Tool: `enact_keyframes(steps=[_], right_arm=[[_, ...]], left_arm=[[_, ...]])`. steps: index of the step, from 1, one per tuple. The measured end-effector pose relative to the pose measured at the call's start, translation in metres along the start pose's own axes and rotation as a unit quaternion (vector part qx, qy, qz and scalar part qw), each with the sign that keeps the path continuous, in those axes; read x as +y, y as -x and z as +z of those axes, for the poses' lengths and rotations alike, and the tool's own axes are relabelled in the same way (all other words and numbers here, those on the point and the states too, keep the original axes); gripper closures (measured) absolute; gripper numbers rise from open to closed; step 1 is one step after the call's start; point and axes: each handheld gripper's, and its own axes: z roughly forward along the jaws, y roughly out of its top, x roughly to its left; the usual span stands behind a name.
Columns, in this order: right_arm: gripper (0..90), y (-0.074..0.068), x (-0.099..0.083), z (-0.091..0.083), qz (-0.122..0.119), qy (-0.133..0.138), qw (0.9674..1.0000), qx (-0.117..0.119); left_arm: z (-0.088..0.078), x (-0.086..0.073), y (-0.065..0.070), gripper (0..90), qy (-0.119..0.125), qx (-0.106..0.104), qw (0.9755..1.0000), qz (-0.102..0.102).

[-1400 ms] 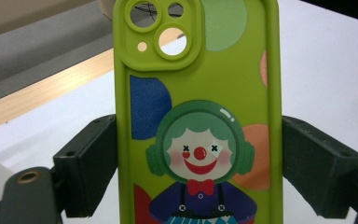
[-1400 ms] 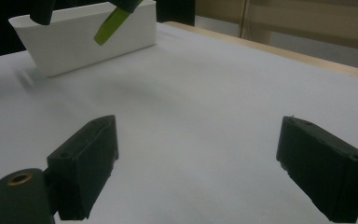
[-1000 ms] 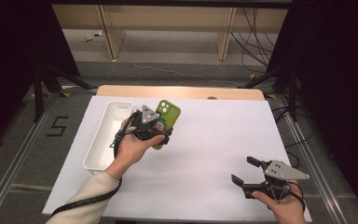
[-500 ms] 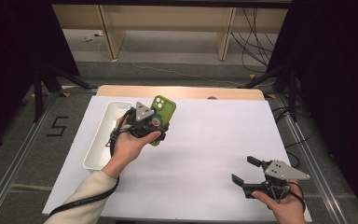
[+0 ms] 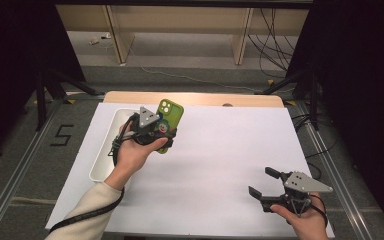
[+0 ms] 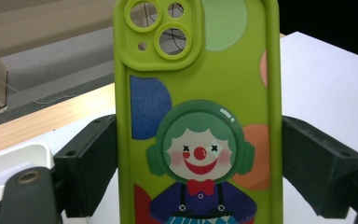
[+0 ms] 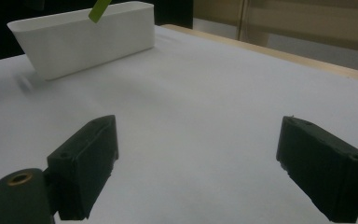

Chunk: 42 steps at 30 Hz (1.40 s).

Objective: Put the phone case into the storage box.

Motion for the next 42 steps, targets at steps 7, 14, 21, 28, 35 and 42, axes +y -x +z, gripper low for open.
enact_keyframes(steps=[7, 14, 21, 28, 35, 42], right_arm=[[13.9, 0.0, 0.0, 0.0, 0.001, -0.001, 1.0, 0.002], [13.9, 0.0, 0.0, 0.0, 0.0, 0.001, 1.0, 0.001], [13.9, 0.0, 0.0, 0.0, 0.0, 0.001, 1.0, 0.001], [13.9, 0.0, 0.0, 0.0, -0.001, 0.001, 1.0, 0.001], [13.9, 0.0, 0.0, 0.0, 0.0, 0.002, 1.0, 0.002], [13.9, 0.0, 0.0, 0.0, -0.002, 0.001, 1.0, 0.001]], left_arm=[[-0.002, 0.001, -0.004, 16.1, 0.005, 0.004, 1.0, -0.007], [-0.003, 0.002, -0.007, 16.1, 0.009, 0.008, 0.9999, -0.01], [-0.004, 0.004, -0.011, 16.1, 0.018, 0.004, 0.9998, -0.009], [-0.007, 0.005, -0.015, 16.1, 0.023, 0.009, 0.9995, -0.017], [-0.007, 0.005, -0.018, 16.1, 0.025, 0.014, 0.9994, -0.021], [-0.008, 0.005, -0.021, 16.1, 0.028, 0.018, 0.9992, -0.023]])
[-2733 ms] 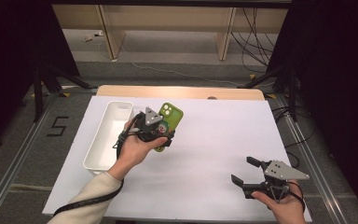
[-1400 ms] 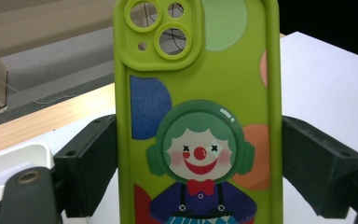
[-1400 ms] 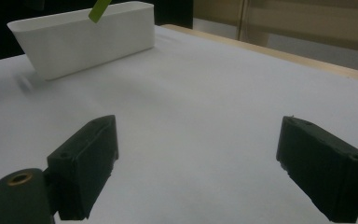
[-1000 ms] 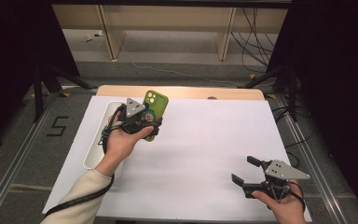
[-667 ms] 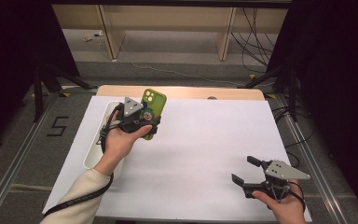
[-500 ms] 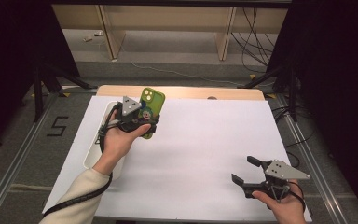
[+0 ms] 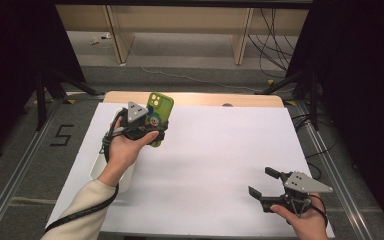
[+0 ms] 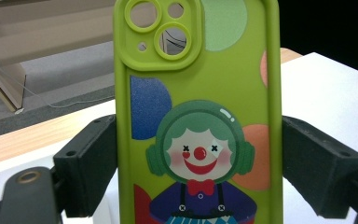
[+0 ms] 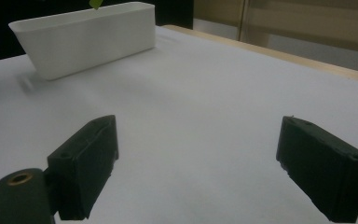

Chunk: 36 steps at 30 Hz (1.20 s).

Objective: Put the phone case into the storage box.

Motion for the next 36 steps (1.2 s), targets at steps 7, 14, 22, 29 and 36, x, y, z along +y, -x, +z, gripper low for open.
enact_keyframes(steps=[7, 14, 22, 29, 36], right_arm=[[13.9, 0.0, 0.0, 0.0, 0.0, 0.001, 1.0, 0.0], [13.9, 0.0, 0.0, 0.0, -0.001, 0.0, 1.0, 0.0], [13.9, 0.0, 0.0, 0.0, -0.001, 0.001, 1.0, 0.0], [13.9, 0.0, 0.0, 0.0, 0.0, 0.001, 1.0, 0.0], [13.9, 0.0, 0.0, 0.0, -0.001, 0.001, 1.0, 0.0]], left_arm=[[0.0, 0.0, -0.003, 16.1, 0.002, 0.006, 1.0, -0.001], [-0.001, 0.0, -0.007, 16.1, 0.003, 0.013, 0.9999, -0.003], [-0.002, 0.0, -0.011, 16.1, 0.006, 0.021, 0.9997, -0.007], [-0.003, 0.001, -0.014, 16.1, 0.009, 0.024, 0.9996, -0.011], [-0.004, 0.002, -0.016, 16.1, 0.011, 0.028, 0.9995, -0.014]])
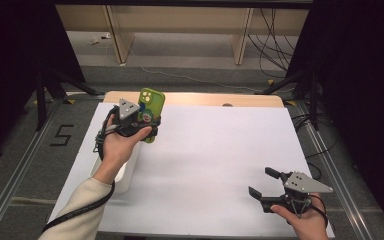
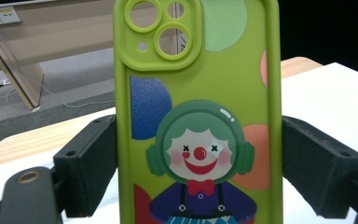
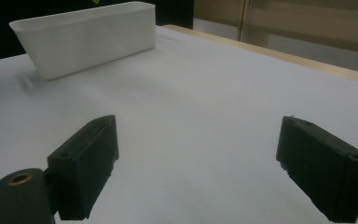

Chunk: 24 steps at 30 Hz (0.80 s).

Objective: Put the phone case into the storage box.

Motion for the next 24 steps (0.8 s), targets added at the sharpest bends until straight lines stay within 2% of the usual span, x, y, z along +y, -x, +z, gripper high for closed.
enact_keyframes(steps=[10, 24], right_arm=[[14.3, 0.0, 0.0, 0.0, 0.001, 0.002, 1.0, 0.002], [15.2, 0.0, 0.0, 0.0, 0.0, 0.002, 1.0, 0.004]], left_arm=[[0.001, -0.001, -0.004, 16.1, 0.001, 0.008, 0.9999, -0.011], [-0.001, -0.002, -0.013, 16.1, 0.008, 0.019, 0.9996, -0.017]])
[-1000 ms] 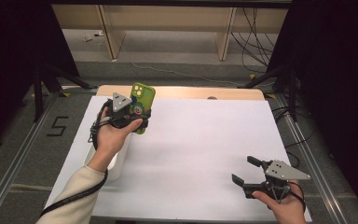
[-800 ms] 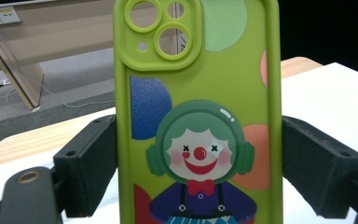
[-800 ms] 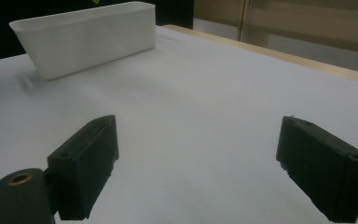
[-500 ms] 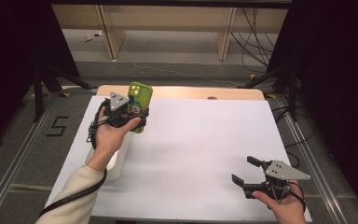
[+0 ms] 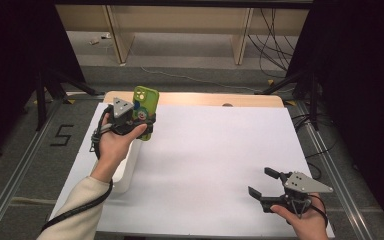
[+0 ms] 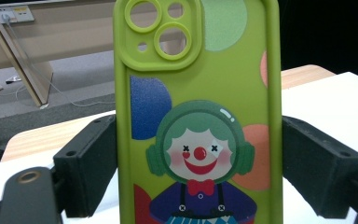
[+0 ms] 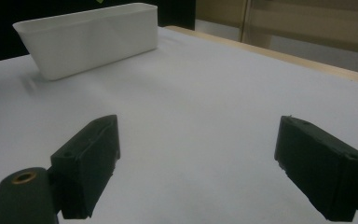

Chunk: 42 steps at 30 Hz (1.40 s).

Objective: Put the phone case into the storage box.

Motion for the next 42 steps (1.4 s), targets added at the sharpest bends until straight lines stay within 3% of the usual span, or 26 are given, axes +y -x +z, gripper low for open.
enact_keyframes(steps=[42], right_arm=[[15.5, 0.001, 0.0, 0.001, 0.003, -0.001, 1.0, -0.001]], left_arm=[[-0.003, 0.001, -0.024, 16.2, 0.015, 0.018, 0.9996, -0.013]])
